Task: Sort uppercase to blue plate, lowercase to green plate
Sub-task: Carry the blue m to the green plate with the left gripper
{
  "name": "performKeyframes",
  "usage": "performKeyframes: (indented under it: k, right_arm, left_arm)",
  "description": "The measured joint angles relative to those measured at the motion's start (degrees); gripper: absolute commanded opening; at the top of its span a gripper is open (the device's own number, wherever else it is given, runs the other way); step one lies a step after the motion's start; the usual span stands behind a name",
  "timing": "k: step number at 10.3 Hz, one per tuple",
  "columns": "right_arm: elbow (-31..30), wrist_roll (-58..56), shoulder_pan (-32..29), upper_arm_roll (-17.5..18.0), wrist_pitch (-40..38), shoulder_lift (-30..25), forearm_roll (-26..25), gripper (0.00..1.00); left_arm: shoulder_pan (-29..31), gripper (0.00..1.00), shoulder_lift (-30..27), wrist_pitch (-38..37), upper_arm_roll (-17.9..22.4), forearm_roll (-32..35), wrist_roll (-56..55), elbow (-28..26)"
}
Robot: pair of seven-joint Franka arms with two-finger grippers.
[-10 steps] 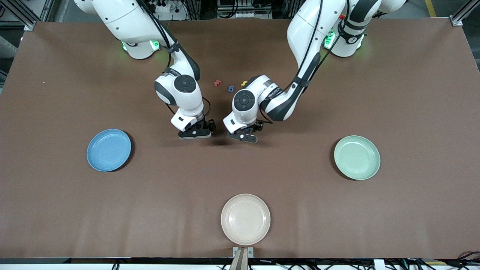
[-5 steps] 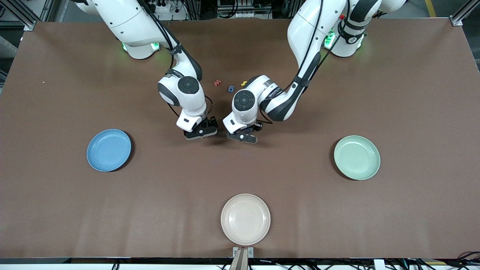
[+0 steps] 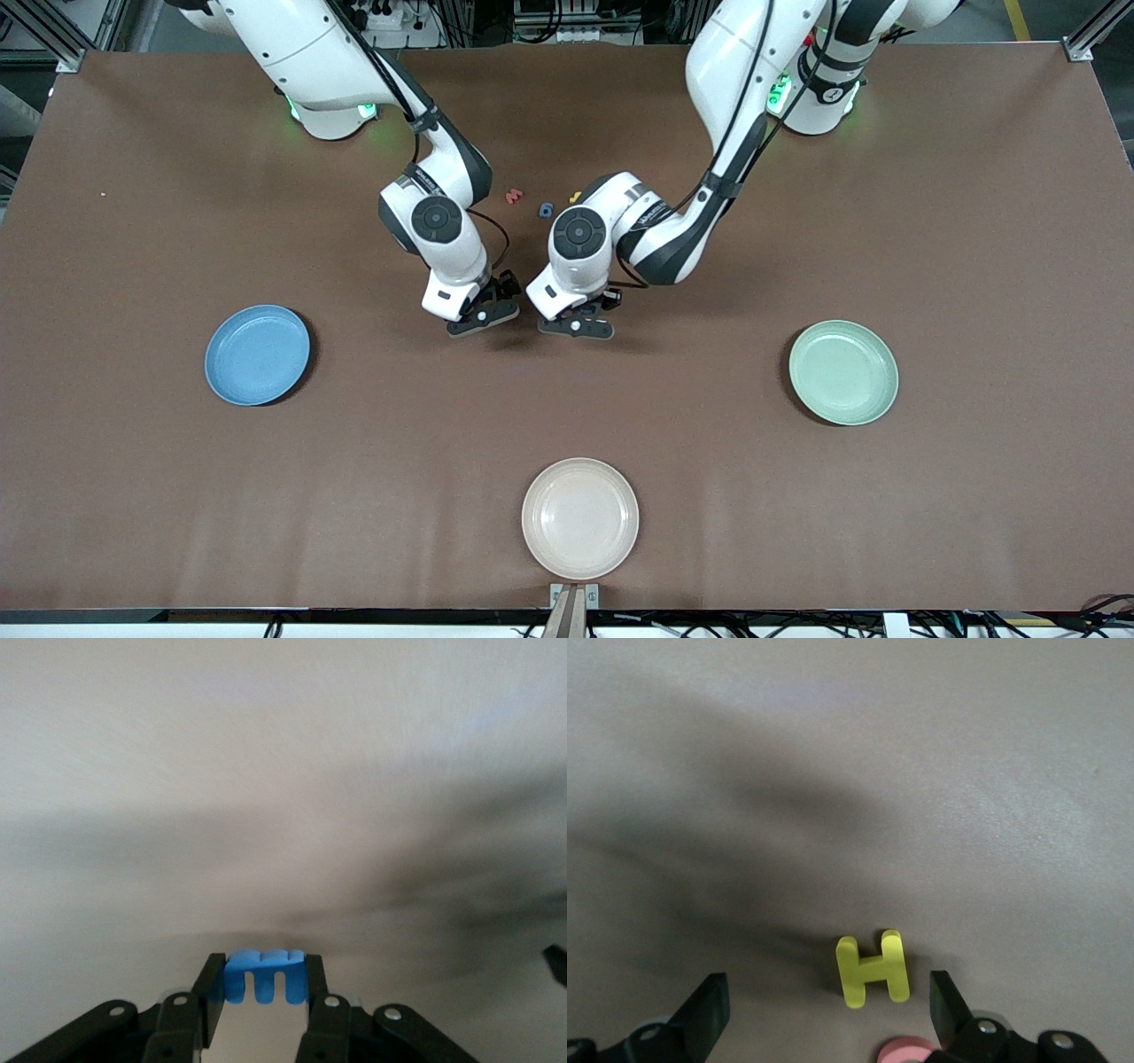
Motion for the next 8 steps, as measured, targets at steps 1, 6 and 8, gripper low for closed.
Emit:
performKeyframes:
  k: [1, 6, 8]
  right_arm:
    - [1.12, -1.71, -0.08, -0.09, -1.67, 0.01, 1.28, 1.00]
    - [1.40, -3.65, 0.01, -0.11, -2.49, 1.53, 1.11, 0.98]
    - [1.53, -3.80, 0.01, -0.16, -2.48, 1.91, 1.08, 0.84]
  left_arm:
    - [2.37, 0.00, -2.97, -3.09, 0.26, 0.01, 0.15, 0.23]
    - [23.70, 0.00, -11.08, -16.91, 0.92, 0.07, 22.10, -0.55]
    - [33.71, 0.00, -9.81, -17.10, 1.02, 0.65, 34.46, -2.04]
